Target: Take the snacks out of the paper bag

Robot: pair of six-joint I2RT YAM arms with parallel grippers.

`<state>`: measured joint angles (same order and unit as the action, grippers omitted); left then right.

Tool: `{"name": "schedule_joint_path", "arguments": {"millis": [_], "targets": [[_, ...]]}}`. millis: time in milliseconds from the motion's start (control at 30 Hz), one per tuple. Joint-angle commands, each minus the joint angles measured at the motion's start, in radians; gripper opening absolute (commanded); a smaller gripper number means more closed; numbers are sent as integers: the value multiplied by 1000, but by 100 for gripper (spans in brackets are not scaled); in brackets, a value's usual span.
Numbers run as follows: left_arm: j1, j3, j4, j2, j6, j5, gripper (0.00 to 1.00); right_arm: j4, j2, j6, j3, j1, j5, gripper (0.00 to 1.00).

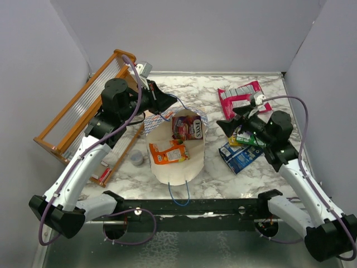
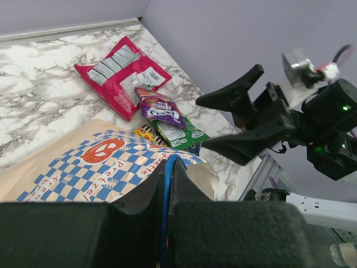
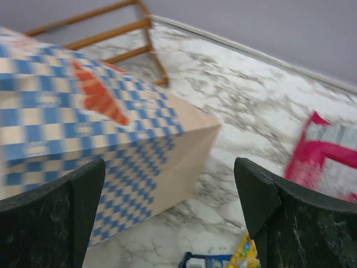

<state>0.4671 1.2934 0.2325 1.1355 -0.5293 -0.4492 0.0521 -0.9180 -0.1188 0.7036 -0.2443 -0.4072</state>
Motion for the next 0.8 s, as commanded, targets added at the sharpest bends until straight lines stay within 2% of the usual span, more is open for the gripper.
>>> {"name": "schedule_joint_path", "arguments": {"millis": [0,100,233,333,400,500,700,767], "targets": [[-1,-19,-41,-14,-11,-5,0,72,122,84,18,-120,-270,99],[-1,-19,-49,-8,-17,-5,0,15,170,213,20,-247,-280,99],[-1,-25,-59,0,-29,-10,0,-87,113,317,64,-399,-245,99],[-1,-29,-61,1,-34,-8,0,-109,51,380,87,-554,-119,99],[-1,-28,-60,1,-34,-6,0,-110,-3,438,99,-692,19,99],[-1,-13,-46,6,-29,-3,0,-140,-115,538,141,-826,206,99],[-1,-8,-37,8,-18,0,0,-184,-342,686,230,-929,447,99],[-1,-8,-38,9,-19,-4,0,-195,-393,708,258,-940,443,96]]}}
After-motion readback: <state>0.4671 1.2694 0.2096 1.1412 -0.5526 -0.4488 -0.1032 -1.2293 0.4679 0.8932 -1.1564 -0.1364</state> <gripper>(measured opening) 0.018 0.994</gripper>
